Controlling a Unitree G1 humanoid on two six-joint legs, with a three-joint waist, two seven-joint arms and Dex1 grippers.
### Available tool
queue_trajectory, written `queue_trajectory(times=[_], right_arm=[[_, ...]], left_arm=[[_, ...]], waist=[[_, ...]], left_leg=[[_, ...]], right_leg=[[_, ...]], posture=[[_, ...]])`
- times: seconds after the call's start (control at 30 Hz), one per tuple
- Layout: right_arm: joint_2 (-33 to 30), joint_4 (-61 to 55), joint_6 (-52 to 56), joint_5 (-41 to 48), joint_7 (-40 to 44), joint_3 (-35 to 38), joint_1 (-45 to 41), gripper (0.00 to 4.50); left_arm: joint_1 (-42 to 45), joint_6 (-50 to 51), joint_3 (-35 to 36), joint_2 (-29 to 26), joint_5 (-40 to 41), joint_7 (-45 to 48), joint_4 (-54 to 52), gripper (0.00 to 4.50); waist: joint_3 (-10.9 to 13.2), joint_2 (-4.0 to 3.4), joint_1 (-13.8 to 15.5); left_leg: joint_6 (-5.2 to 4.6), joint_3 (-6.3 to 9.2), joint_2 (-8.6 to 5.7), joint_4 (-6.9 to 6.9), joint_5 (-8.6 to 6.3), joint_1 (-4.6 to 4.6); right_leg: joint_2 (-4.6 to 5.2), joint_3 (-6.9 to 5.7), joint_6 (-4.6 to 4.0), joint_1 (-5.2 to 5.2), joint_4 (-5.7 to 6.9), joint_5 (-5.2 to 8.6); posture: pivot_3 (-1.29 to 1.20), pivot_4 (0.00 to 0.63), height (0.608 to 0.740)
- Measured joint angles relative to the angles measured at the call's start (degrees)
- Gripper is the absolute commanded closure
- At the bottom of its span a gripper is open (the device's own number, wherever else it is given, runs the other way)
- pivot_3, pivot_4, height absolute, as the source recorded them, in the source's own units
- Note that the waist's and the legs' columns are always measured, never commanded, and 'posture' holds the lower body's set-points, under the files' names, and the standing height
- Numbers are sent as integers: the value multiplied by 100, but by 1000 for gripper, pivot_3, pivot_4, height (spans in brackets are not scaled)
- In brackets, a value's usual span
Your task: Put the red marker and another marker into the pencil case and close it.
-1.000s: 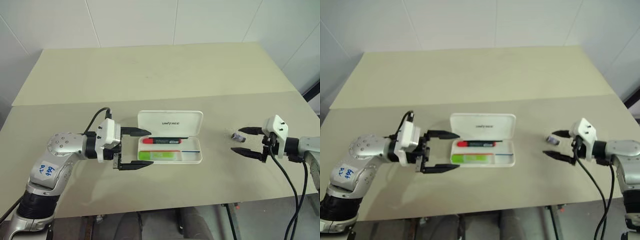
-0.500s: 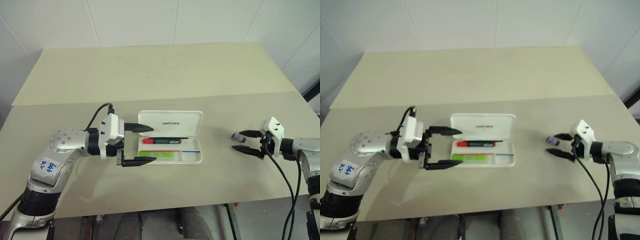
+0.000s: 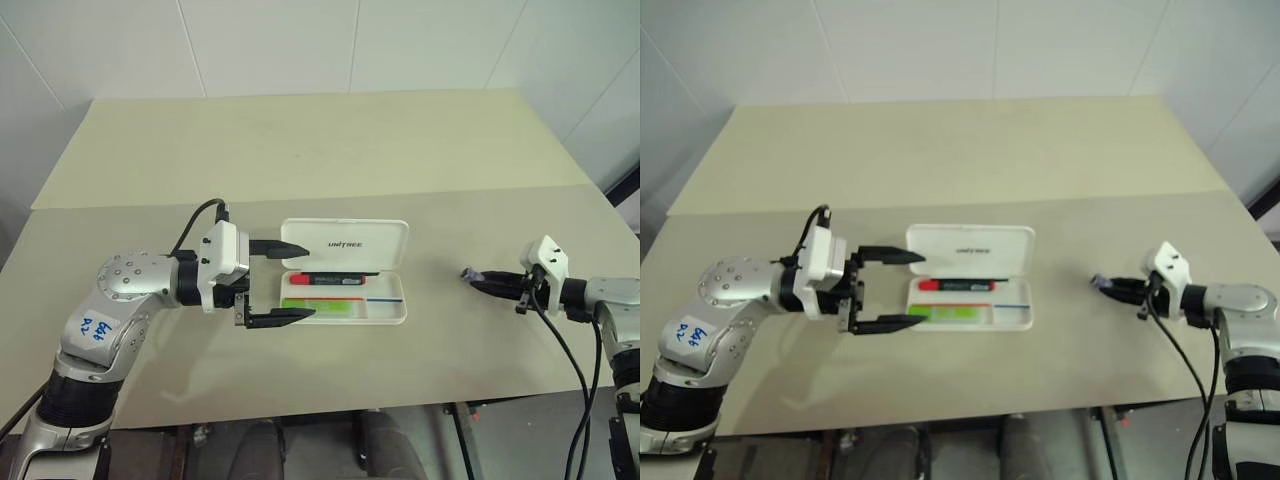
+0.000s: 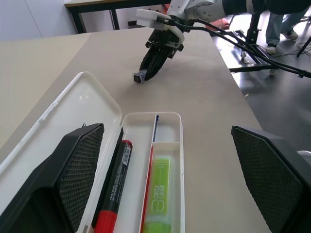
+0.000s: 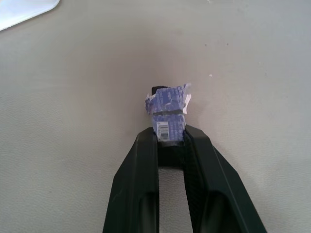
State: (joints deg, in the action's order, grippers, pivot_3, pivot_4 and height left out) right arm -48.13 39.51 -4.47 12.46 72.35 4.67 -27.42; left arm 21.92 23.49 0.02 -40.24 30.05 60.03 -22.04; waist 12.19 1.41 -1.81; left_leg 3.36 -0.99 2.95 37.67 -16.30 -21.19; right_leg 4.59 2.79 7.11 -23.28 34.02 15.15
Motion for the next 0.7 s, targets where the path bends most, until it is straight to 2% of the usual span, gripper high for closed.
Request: queue_trajectory(times=[0.1,0.23,0.4,0.53,0.63,0.67,0.7], right_arm=[[-2,-869,289,131,19,27,318,4159],[-23,-2417,905,545,66,49,711,4159],[48,-4192,1782,1033,-60,-34,1015,4159],[278,-4893,2120,1100,-85,-561,1198,4159],[406,-4997,2213,1061,-61,-952,1216,4159],[419,-4995,2211,1022,-57,-1023,1194,4159],[435,-4979,2204,988,-51,-1100,1154,4159]], left_arm=[[-49,-71,10,-40,-4,30,20,0],[-303,-216,77,-155,-40,138,49,0],[-477,-379,150,-229,-109,199,169,0],[-582,-498,154,-259,-139,237,228,0],[-645,-552,153,-281,-177,271,257,0],[-646,-563,154,-294,-193,273,259,0],[-646,-583,154,-307,-206,274,259,0]], waist=[[1,-2,-2],[0,-2,-30],[0,-1,9],[-1,0,14],[0,1,19],[0,1,19],[0,1,18]], left_leg=[[0,-8,0,-12,0,-3],[1,-13,2,-40,0,3],[2,-12,2,-46,-1,-3],[1,-14,2,-46,-3,-11],[1,-15,2,-44,-4,-13],[1,-15,2,-44,-4,-13],[1,-15,2,-43,-4,-13]], right_leg=[[0,8,10,-16,5,-5],[-5,11,78,-30,9,-42],[-6,10,68,-34,-4,-36],[-5,11,63,-34,-17,-34],[-5,11,60,-36,-18,-32],[-5,11,47,-36,-18,-25],[-5,11,-2,-35,-17,1]], posture=[[0,150,740],[0,150,740],[0,150,740],[0,150,740],[0,150,740],[0,150,740],[0,150,740]])
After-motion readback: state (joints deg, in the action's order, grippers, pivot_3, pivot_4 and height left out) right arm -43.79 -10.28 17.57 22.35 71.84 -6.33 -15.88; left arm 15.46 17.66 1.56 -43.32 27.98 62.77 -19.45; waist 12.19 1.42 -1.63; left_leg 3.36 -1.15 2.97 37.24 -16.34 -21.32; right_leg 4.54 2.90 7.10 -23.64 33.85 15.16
